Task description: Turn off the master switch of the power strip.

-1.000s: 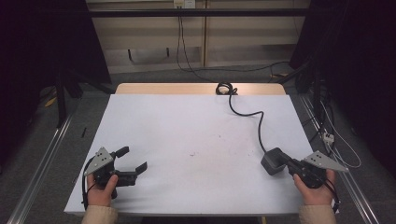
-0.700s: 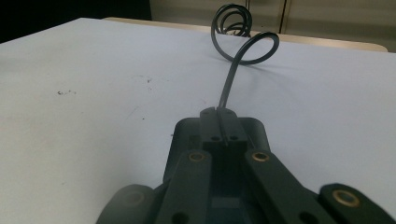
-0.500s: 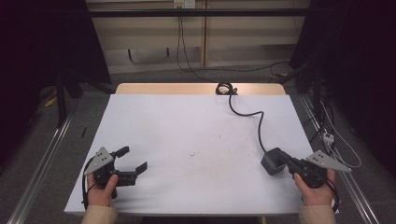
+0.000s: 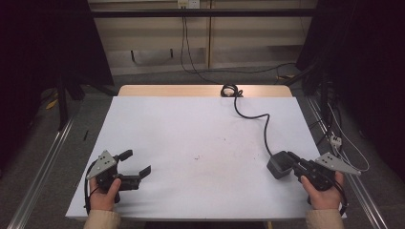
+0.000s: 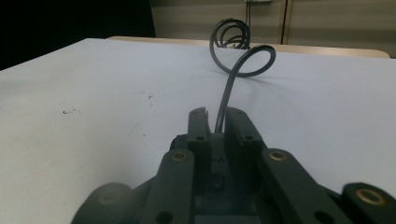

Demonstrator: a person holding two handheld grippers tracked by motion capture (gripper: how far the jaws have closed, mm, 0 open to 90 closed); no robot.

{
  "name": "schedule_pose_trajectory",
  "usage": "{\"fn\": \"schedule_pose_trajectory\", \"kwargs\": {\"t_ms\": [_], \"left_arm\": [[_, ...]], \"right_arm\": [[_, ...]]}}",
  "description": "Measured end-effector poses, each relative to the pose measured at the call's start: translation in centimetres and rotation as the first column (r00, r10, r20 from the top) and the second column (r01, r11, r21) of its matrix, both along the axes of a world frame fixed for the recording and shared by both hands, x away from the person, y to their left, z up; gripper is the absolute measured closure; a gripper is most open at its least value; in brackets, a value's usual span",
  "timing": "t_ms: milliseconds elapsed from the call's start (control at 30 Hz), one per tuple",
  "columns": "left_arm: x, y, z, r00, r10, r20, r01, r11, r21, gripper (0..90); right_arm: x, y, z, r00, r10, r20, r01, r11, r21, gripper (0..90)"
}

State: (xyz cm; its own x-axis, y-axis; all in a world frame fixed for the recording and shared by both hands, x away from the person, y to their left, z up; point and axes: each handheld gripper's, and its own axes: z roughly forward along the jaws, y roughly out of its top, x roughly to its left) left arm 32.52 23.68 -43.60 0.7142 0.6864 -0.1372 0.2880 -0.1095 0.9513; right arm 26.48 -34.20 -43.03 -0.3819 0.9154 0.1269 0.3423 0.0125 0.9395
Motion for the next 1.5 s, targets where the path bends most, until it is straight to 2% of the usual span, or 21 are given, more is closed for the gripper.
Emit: {"fn": "schedule_pose_trajectory", "kwargs": {"t_ms": [800,933,967,1500], "left_arm": [[-0.05,0.12,-0.02,1.0000,0.001,0.003,-0.001,1.0000,-0.005,3.3],[-0.08,0.09,0.04,1.0000,0.002,0.000,-0.002,1.0000,-0.004,3.3],[-0.06,0.08,0.06,1.0000,0.002,0.001,-0.002,1.0000,-0.006,3.3],[0.06,-0.02,-0.02,1.0000,-0.007,-0.001,0.007,1.0000,0.002,3.3]], "right_arm": [[0.16,0.50,0.01,0.9999,0.009,0.008,-0.009,0.9999,0.006,71.5],[0.21,0.62,0.02,0.9999,0.013,0.011,-0.013,0.9999,-0.001,68.0],[0.21,0.74,0.05,0.9999,0.013,0.007,-0.013,0.9999,0.003,64.5],[0.35,1.05,-0.07,0.9994,0.032,0.013,-0.032,0.9995,0.004,56.2]]}}
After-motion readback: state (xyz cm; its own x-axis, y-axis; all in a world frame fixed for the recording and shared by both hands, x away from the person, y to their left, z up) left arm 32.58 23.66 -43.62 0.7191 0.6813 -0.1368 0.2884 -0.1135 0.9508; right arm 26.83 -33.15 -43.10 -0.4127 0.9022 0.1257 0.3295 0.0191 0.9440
